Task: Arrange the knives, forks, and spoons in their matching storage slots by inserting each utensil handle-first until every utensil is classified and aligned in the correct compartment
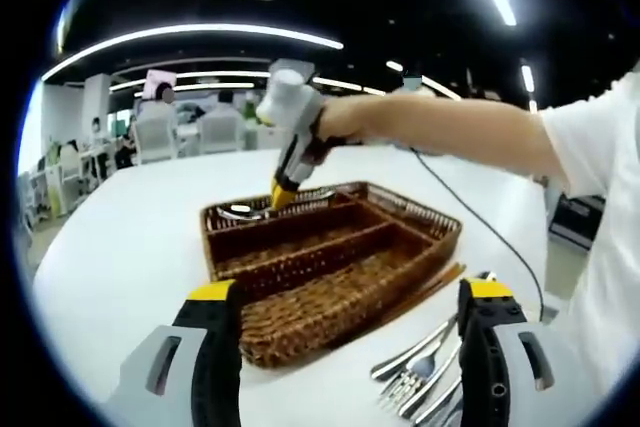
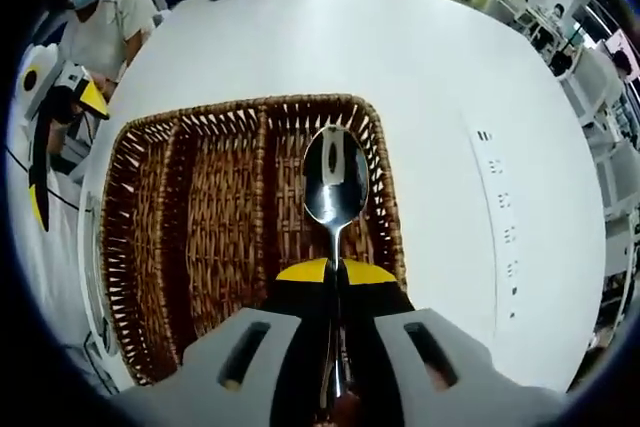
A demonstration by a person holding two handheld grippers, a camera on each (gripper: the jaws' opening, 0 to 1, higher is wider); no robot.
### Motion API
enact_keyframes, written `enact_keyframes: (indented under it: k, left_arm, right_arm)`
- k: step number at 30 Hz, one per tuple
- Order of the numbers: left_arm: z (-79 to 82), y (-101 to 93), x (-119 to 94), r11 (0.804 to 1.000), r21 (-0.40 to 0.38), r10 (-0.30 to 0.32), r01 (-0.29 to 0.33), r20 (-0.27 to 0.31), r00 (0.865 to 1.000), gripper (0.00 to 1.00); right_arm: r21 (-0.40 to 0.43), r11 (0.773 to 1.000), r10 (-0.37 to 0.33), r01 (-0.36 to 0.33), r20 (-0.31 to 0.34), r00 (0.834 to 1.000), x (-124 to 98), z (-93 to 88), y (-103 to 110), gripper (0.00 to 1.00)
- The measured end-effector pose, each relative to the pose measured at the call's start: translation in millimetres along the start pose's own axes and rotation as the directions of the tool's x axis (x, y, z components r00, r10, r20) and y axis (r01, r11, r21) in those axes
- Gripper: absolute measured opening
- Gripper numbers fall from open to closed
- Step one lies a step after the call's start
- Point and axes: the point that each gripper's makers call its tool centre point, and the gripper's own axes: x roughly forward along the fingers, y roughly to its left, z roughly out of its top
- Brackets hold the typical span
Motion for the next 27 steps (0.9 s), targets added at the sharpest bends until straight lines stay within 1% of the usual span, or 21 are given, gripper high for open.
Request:
enact_keyframes:
  k: [3, 11, 19, 25, 26, 27]
  left_arm:
    - [-0.4, 0.4, 1, 1.0, -0.001, -0.001, 0.001, -0.002, 1.0, 0.9]
    - [-2.2, 3.0, 1, 1.0, -0.011, 0.002, -0.002, -0.002, 1.0, 0.9]
    - [-3.6, 3.9, 4, 1.0, -0.017, 0.001, -0.002, -0.006, 1.0, 0.9]
    - [-4.7, 4.7, 5, 1.0, -0.019, 0.003, -0.003, -0.011, 1.0, 0.89]
    - [-4.9, 4.5, 6, 1.0, -0.019, 0.002, -0.002, -0.012, 1.0, 0.89]
    - [-5.0, 4.1, 6, 1.0, -0.019, 0.001, -0.002, -0.013, 1.0, 0.89]
  right_arm:
    - [0.008, 1.0, 0.002, -0.002, 0.002, 1.0, 3, -2.0, -3, 0.02]
    - [-0.004, 1.0, 0.011, -0.011, -0.012, 1.0, 14, -9.4, -6, 0.02]
    - [-0.025, 0.999, 0.024, -0.024, -0.008, 1.0, 19, -8.7, -6, 0.02]
    - [-0.017, 0.999, 0.033, -0.033, -0.004, 0.999, 21, -8.0, -5, 0.03]
    - [-0.039, 0.999, 0.038, -0.038, -0.006, 0.999, 22, -8.2, -4, 0.03]
    - [-0.04, 0.998, 0.039, -0.039, -0.008, 0.999, 23, -8.3, -4, 0.03]
